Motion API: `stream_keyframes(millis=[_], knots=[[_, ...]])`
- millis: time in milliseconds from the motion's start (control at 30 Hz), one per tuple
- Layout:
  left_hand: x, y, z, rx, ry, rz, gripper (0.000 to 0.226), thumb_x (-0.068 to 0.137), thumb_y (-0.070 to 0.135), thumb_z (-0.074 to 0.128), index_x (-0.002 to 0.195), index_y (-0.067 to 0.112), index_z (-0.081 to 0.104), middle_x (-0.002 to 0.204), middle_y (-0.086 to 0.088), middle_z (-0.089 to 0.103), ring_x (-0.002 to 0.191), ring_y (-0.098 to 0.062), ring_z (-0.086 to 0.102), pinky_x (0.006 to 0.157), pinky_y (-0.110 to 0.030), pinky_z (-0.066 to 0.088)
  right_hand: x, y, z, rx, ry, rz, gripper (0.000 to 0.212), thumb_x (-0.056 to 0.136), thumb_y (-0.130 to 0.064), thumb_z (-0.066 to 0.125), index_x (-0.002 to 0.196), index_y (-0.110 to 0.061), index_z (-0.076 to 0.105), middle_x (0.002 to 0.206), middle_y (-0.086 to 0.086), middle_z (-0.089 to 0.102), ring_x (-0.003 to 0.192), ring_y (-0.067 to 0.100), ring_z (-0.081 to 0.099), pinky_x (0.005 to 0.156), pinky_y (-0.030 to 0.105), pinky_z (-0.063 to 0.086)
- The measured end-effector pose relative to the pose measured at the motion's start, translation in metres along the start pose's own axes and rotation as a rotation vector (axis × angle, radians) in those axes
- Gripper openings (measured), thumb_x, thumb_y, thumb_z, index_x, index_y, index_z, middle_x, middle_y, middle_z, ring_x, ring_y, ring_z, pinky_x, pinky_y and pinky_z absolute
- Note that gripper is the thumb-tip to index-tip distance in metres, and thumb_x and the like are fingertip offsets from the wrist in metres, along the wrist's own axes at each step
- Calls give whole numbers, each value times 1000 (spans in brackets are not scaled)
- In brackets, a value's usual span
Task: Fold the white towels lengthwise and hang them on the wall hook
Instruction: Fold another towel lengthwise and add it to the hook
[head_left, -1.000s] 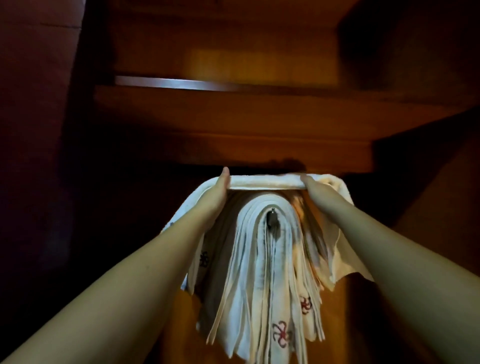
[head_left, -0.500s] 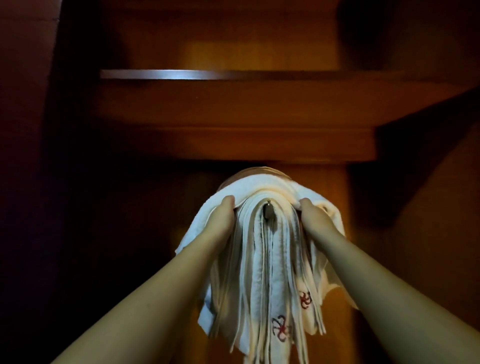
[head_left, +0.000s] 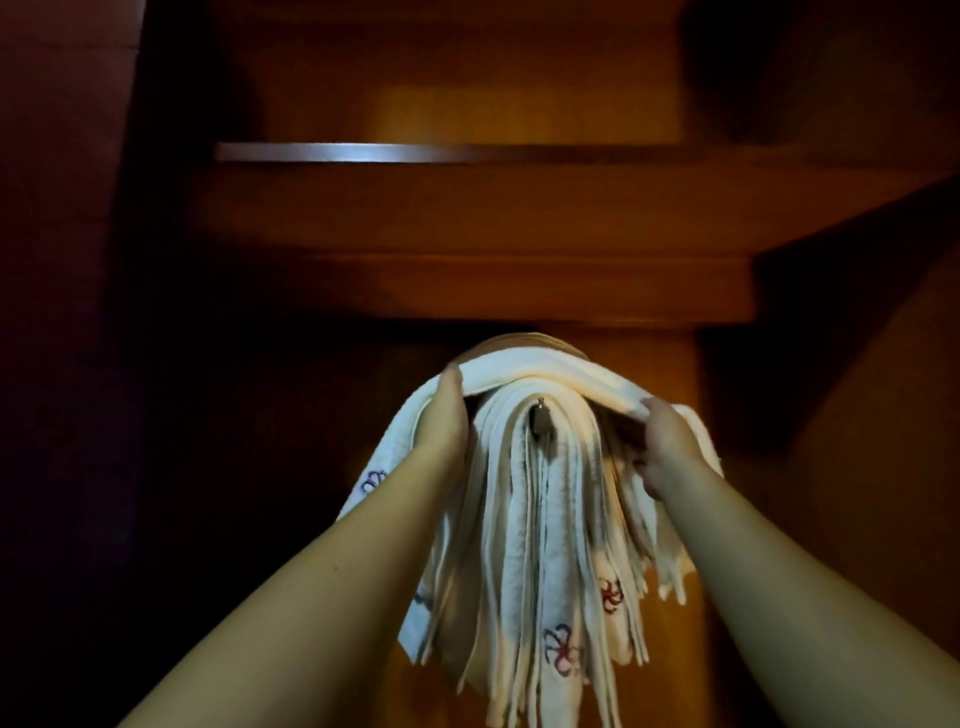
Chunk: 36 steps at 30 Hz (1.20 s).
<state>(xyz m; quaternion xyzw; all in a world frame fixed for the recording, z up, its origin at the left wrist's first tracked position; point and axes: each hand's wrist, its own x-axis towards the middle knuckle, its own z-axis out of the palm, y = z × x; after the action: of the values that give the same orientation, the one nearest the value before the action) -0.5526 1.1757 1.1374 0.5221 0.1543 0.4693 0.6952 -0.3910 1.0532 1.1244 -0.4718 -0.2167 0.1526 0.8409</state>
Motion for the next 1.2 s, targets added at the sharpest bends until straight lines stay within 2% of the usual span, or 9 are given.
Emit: stream_keyframes(millis=[133, 267, 433, 633, 767, 900, 1033, 1100, 1200], knots=[[-5, -20, -8, -139, 202, 9, 48, 96, 54, 49, 112, 11, 64, 101, -15, 70, 94, -31, 66, 89, -41, 54, -5, 24, -8, -2, 17, 30, 16, 99, -27, 48, 99, -14, 58, 91, 8, 64, 81, 18, 61, 59, 29, 44], [-18, -44, -12, -120, 280, -75, 36, 89, 40, 54, 101, 10, 68, 88, -11, 71, 83, -29, 66, 79, -38, 55, -13, 51, -4, -9, 49, 70, 41, 91, -38, 53, 119, -9, 57, 108, 13, 63, 97, 27, 61, 85, 39, 52], [-27, -70, 0, -119, 257, -147, 49, 83, 52, 49, 106, 14, 71, 97, -11, 74, 90, -32, 69, 88, -42, 55, -23, 74, 6, 14, 5, 158, 35, 94, -40, 53, 111, -13, 69, 108, 12, 71, 102, 28, 65, 100, 46, 50], [-29, -76, -8, -241, 215, -170, 43, 89, 45, 54, 106, 9, 70, 87, -12, 76, 85, -32, 71, 79, -42, 58, -22, 67, -7, 102, 48, 262, 32, 96, -43, 56, 85, -13, 59, 85, 6, 61, 76, 17, 54, 73, 33, 46], [-32, -95, -39, -318, 352, -306, 48, 94, 49, 57, 116, 6, 60, 104, -19, 69, 93, -36, 65, 79, -47, 54, -23, 78, -24, 177, 56, 356, 29, 93, -42, 55, 82, -16, 62, 92, 3, 63, 76, 18, 53, 59, 31, 38], [-31, -112, -60, -183, 403, -398, 39, 99, 33, 53, 112, -1, 66, 82, -15, 69, 72, -31, 65, 61, -37, 52, -26, 104, -43, 170, 84, 430, 32, 94, -33, 61, 111, -7, 70, 92, 9, 68, 76, 25, 61, 52, 31, 48], [-35, -116, -60, -67, 330, -448, 31, 96, 27, 55, 104, 2, 71, 70, -12, 68, 66, -29, 65, 54, -34, 49, -33, 122, -45, 50, 3, 481, 36, 90, -32, 71, 111, -3, 71, 101, 15, 72, 82, 28, 66, 55, 32, 53], [-37, -120, -64, -6, 285, -482, 26, 97, 24, 53, 96, 4, 69, 78, -11, 68, 69, -27, 65, 51, -34, 50, -39, 123, -48, -2, -29, 502, 37, 89, -39, 71, 89, -1, 70, 79, 12, 70, 65, 21, 65, 45, 24, 50], [-52, -131, -83, 133, 265, -545, 33, 103, 26, 41, 75, 14, 53, 59, -1, 52, 39, -16, 45, 36, -28, 39, -55, 127, -64, -92, 8, 498, 39, 102, -32, 53, 70, -11, 51, 55, 3, 47, 47, 13, 43, 37, 17, 35]])
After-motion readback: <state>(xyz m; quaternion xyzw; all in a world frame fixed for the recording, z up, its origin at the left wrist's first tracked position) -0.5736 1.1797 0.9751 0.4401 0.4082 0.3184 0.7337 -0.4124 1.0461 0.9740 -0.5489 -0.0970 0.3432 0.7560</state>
